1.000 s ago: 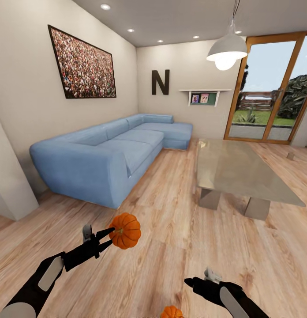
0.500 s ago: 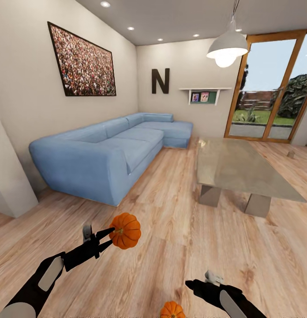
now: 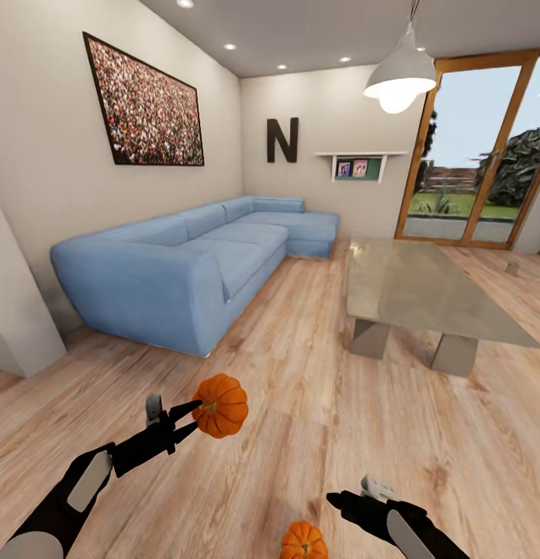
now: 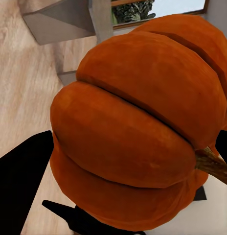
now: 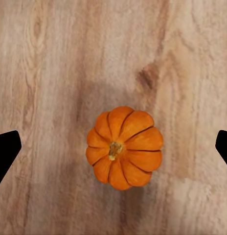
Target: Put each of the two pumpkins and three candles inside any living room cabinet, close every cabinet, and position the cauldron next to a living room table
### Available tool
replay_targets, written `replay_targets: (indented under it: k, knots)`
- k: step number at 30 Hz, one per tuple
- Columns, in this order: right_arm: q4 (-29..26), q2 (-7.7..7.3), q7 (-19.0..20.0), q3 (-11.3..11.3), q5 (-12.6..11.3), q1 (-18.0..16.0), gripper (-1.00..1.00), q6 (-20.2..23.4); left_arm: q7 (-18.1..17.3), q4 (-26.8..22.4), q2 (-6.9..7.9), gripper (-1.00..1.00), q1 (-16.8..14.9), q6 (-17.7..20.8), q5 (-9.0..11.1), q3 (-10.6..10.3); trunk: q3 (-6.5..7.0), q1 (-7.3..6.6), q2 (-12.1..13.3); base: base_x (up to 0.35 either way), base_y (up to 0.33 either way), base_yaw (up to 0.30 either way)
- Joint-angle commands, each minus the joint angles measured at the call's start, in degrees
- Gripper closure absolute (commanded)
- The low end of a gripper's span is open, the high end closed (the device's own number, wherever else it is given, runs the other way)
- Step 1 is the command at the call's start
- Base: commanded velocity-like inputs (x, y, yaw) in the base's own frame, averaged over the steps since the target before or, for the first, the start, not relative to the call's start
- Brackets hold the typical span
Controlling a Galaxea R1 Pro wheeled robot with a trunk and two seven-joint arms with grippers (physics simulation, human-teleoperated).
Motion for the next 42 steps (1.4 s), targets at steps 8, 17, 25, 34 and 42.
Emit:
replay_targets:
  k: [8, 17, 25, 34, 42]
  knots:
    - [-0.12, -0.04, 0.03, 0.26, -0.19, -0.04, -1.00, 0.07, -0.04, -0.01, 0.00, 1.00, -0.04, 0.32, 0.18, 0.05, -1.66, 0.97, -1.70, 0.000, 0.000, 0.000]
    - [-0.06, -0.06, 0.68, 0.27, -0.22, -0.04, -1.00, -0.83, -0.02, -0.01, -0.02, 1.00, -0.02, 0.32, 0.19, 0.07, -3.66, 1.21, -1.82, 0.000, 0.000, 0.000]
    - [-0.04, -0.06, 4.31, 0.41, -0.01, -0.04, -1.00, -1.10, -0.02, -0.01, 0.03, 1.00, -0.02, 0.33, 0.24, 0.07, -5.43, 1.41, -1.92, 0.000, 0.000, 0.000]
    - [-0.04, 0.02, 4.60, 0.52, 0.02, -0.04, -1.00, -1.10, -0.04, -0.01, 0.06, 1.00, -0.02, 0.33, 0.26, 0.07, -7.42, 1.64, -2.04, 0.000, 0.000, 0.000]
    - [-0.04, 0.03, 5.09, 0.54, 0.04, -0.04, -1.00, -2.07, -0.03, 0.02, 0.01, 1.00, -0.02, 0.33, 0.27, 0.07, -9.20, 1.85, -2.15, 0.000, 0.000, 0.000]
